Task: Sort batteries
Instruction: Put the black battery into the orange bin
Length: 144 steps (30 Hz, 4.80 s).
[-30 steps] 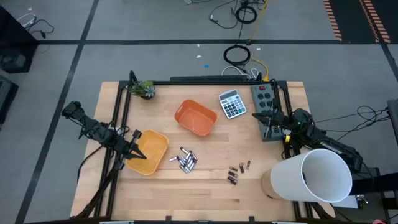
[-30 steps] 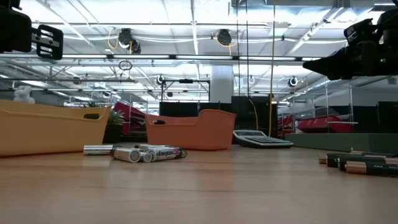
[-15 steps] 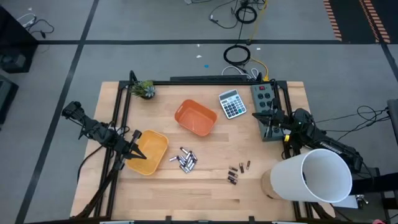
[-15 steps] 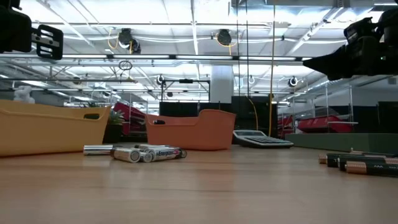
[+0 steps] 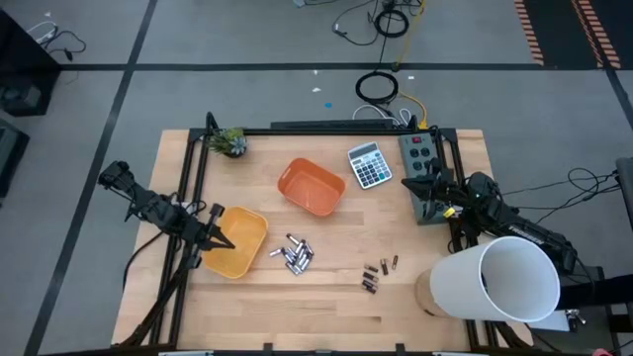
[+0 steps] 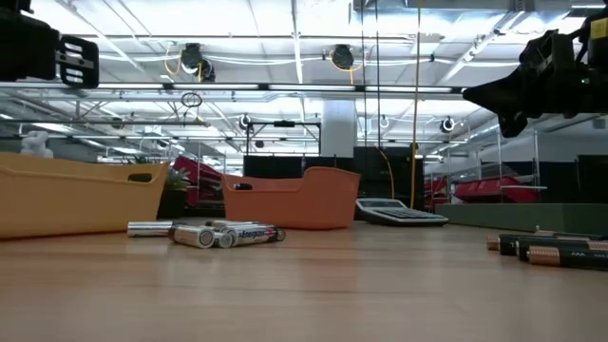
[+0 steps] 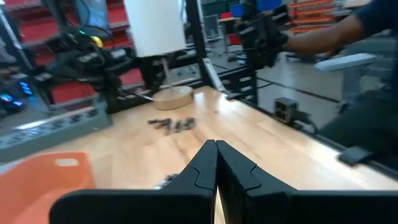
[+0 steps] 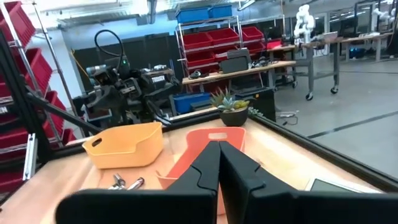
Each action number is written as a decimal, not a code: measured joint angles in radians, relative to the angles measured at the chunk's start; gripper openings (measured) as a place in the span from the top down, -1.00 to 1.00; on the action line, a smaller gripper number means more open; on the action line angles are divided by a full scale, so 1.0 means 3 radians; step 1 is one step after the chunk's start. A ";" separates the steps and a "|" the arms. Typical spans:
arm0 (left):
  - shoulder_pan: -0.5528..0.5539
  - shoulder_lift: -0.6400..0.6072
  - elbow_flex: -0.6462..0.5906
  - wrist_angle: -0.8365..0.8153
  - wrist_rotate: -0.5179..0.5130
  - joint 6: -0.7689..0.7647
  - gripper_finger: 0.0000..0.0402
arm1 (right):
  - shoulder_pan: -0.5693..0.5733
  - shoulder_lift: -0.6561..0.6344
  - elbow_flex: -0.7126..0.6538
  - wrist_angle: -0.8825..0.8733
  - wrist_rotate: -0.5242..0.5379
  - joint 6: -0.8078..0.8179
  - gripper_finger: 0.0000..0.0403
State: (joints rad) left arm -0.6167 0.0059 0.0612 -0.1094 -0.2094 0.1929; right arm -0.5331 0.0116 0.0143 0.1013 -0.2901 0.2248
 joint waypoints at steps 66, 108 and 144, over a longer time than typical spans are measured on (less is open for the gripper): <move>0.0083 0.2732 0.1530 0.1069 -0.2446 -0.0186 0.53 | 0.1049 0.3728 0.2174 -0.0511 -0.0313 -0.0459 1.00; 0.0334 0.3028 0.1539 0.1217 -0.2463 -0.0185 0.53 | 0.2913 0.5553 0.3100 -0.2265 0.0796 -0.0895 0.03; 0.0334 0.3027 0.1536 0.1170 -0.2460 -0.0163 0.53 | 0.2916 0.5725 0.3098 -0.1981 0.0893 -0.0788 0.00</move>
State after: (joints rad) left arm -0.5163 0.9141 0.5220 0.2417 -0.9475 0.1439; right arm 0.3416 1.7291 0.9436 -0.4931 -0.0223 -0.0116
